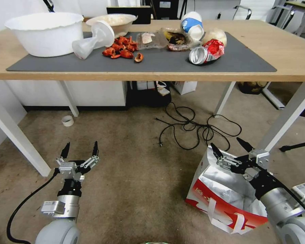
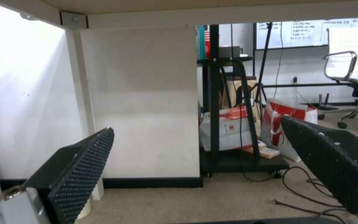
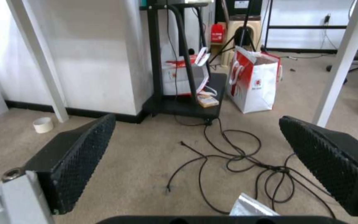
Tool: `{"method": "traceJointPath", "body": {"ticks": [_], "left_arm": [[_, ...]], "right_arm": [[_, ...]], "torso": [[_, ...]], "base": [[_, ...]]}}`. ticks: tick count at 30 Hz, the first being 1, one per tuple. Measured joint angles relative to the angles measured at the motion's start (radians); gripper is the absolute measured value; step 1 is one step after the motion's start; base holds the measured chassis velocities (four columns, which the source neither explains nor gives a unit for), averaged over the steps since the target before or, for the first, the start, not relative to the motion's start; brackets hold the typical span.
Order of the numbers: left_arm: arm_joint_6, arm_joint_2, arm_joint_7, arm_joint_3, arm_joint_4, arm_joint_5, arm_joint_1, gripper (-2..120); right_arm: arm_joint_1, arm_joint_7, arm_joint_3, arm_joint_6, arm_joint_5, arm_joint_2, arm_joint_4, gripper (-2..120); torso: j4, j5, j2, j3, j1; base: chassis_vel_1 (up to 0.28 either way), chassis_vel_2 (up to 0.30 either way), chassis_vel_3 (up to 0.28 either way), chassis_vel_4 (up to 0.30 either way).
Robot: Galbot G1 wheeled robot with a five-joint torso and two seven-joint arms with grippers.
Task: Pick up the food delivery bag from the floor and place it on the table.
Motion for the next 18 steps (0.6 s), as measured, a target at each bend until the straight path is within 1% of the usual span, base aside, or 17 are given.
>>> {"method": "traceJointPath", "body": {"ticks": [2,5,18], "left_arm": [[-0.002,0.001,0.0,-0.001,-0.001,0.0,0.0,100],[-0.003,0.001,0.0,-0.001,-0.002,0.0,0.002,100],[-0.005,0.002,0.0,-0.001,0.0,-0.001,0.001,100]], "right_arm": [[0.0,0.0,-0.001,0.003,-0.001,0.001,0.0,100],[0.0,0.0,-0.001,0.004,-0.001,0.001,0.0,100],[-0.003,0.0,-0.001,0.005,-0.001,-0.001,0.003,100]], "torso": [[0.0,0.0,-0.011,-0.009,-0.001],[0.0,0.0,-0.02,-0.009,-0.004],[0.0,0.0,-0.025,-0.009,-0.006]], "base": [[0.0,0.0,0.0,0.0],[0.0,0.0,0.0,0.0],[0.0,0.0,0.0,0.0]]}}
